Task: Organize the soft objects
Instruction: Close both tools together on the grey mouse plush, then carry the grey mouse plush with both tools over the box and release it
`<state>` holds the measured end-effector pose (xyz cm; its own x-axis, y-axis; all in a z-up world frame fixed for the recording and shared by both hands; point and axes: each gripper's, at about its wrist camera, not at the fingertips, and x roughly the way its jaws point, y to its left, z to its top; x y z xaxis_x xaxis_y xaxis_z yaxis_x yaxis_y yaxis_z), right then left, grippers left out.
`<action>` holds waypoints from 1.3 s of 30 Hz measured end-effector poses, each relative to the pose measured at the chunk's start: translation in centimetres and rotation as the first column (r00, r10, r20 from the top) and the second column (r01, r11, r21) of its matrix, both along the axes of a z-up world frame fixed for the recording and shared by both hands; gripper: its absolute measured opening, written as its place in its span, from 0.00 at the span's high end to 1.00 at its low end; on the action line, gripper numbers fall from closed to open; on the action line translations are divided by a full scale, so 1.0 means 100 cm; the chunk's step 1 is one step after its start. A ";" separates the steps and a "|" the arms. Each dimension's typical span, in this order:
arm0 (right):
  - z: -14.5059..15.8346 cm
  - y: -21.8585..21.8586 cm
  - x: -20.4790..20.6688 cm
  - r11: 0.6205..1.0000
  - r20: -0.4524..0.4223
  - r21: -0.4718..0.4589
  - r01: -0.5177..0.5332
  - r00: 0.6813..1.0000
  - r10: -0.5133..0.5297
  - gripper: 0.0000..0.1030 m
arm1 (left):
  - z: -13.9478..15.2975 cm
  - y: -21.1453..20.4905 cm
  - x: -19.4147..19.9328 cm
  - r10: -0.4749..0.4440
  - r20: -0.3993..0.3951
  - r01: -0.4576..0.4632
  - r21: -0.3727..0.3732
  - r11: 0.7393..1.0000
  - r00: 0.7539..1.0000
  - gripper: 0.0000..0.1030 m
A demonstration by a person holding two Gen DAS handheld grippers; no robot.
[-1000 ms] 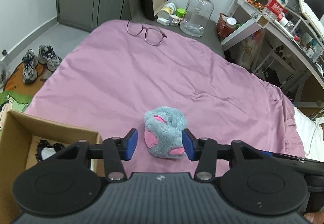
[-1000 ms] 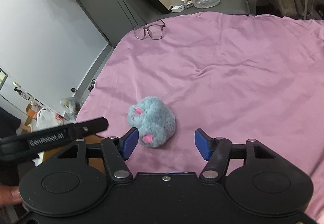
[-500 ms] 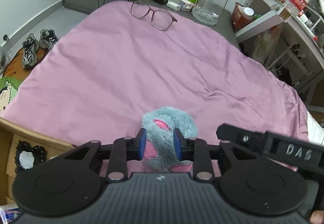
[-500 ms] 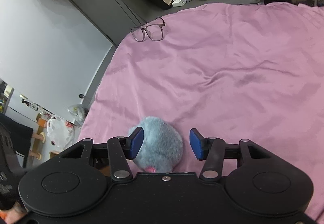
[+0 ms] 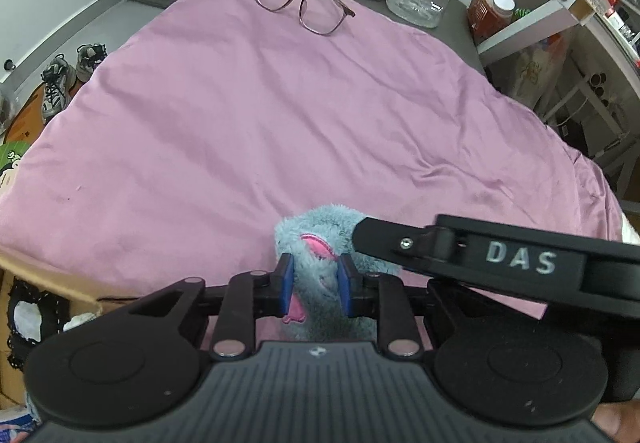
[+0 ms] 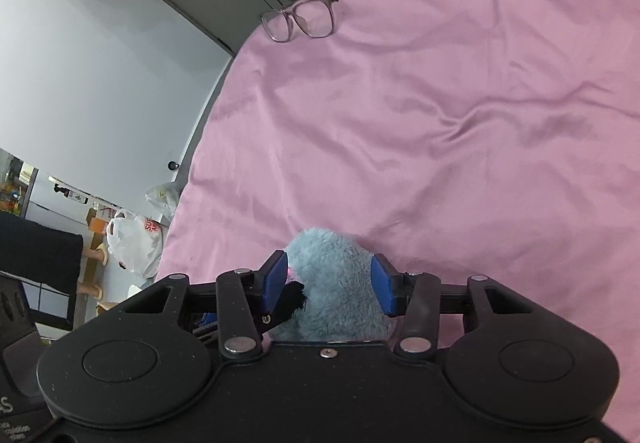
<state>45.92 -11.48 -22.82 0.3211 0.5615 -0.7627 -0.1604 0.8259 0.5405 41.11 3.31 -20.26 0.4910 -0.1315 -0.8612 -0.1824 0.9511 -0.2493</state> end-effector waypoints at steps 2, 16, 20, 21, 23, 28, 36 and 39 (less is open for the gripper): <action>-0.002 0.001 0.002 1.000 -0.004 -0.005 -0.006 1.000 0.006 0.58 | -0.002 -0.001 0.002 -0.002 -0.008 0.002 -0.004 1.000 1.000 0.78; 0.004 -0.022 -0.007 1.000 0.014 -0.014 0.019 1.000 -0.019 0.87 | 0.003 -0.007 -0.002 -0.046 0.012 0.046 -0.046 0.998 0.999 0.78; 0.008 -0.037 -0.015 0.998 0.014 -0.016 0.061 0.998 -0.061 0.87 | 0.002 -0.004 -0.007 -0.054 0.019 0.056 -0.151 0.987 0.998 0.82; 0.007 -0.042 -0.018 0.998 0.009 -0.011 0.070 0.998 -0.069 0.88 | 0.001 -0.004 -0.007 -0.052 0.018 0.054 -0.167 0.984 0.998 0.84; 0.006 -0.050 -0.022 0.996 0.004 -0.006 0.084 0.996 -0.084 0.88 | 0.002 -0.007 -0.008 -0.062 0.024 0.066 -0.181 0.981 0.998 0.86; 0.009 -0.066 -0.029 0.993 0.000 0.004 0.116 0.993 -0.116 0.89 | 0.004 -0.017 -0.008 -0.084 0.022 0.087 -0.204 0.975 0.996 0.88; 0.005 -0.068 -0.027 0.994 -0.004 0.015 0.108 0.994 -0.108 0.85 | 0.003 -0.035 -0.002 -0.109 -0.012 0.107 -0.112 0.988 0.994 0.84; 0.003 -0.064 -0.028 0.996 0.008 -0.002 0.085 0.996 -0.085 0.83 | -0.003 -0.033 -0.001 -0.092 -0.021 0.089 -0.108 0.990 0.996 0.84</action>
